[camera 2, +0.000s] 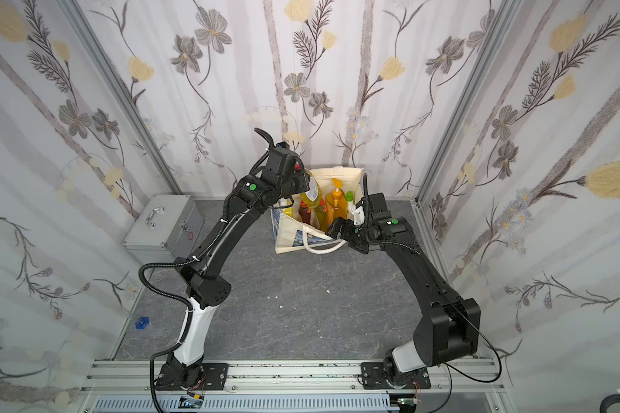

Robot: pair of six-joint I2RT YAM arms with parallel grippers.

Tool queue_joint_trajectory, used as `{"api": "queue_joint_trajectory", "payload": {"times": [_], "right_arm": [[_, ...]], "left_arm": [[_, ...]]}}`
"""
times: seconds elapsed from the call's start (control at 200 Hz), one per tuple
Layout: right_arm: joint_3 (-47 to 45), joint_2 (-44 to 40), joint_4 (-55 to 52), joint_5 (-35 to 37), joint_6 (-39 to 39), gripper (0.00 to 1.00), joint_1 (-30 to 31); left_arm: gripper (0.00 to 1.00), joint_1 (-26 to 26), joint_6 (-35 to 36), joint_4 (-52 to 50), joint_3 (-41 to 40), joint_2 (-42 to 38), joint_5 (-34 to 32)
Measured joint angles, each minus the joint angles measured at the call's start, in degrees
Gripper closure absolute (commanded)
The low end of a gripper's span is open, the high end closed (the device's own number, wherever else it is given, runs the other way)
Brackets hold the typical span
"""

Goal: Pack dish soap into the shopping bag
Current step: Place the bottle of dish soap in the shopping bag.

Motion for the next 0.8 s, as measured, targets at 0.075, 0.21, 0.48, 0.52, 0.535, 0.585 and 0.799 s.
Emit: {"api": "queue_joint_trajectory", "payload": {"times": [0.075,0.21,0.48,0.52,0.535,0.585,0.799], "right_arm": [[0.00,-0.66,0.33,0.98,0.55,0.00,-0.13],[0.00,-1.40,1.01,2.99,2.23,0.00,-0.68],[-0.17,-1.40,1.44,3.52,3.65,0.00,-1.40],[-0.17,-1.40,1.44,3.52,3.80,0.00,-1.46],[-0.17,-1.40,1.44,3.52,3.80,0.00,-1.46],[-0.20,-1.31,1.44,3.50,3.80,0.00,-1.46],[-1.05,-1.09,1.60,3.26,4.02,0.00,-1.51]], "left_arm": [[0.76,-0.02,0.07,-0.48,0.00,0.00,-1.11],[0.76,-0.02,0.22,-3.28,0.00,0.00,-2.29],[0.76,-1.11,3.26,-3.72,-2.16,-0.66,0.39],[0.76,-1.33,3.32,-3.74,-2.56,-0.98,0.50],[0.76,-1.36,3.39,-3.74,-2.75,-1.14,0.63],[0.76,-1.36,3.72,-3.65,-3.43,-1.84,0.59],[0.76,-1.07,8.79,-2.34,-4.68,-2.91,-0.22]]}}
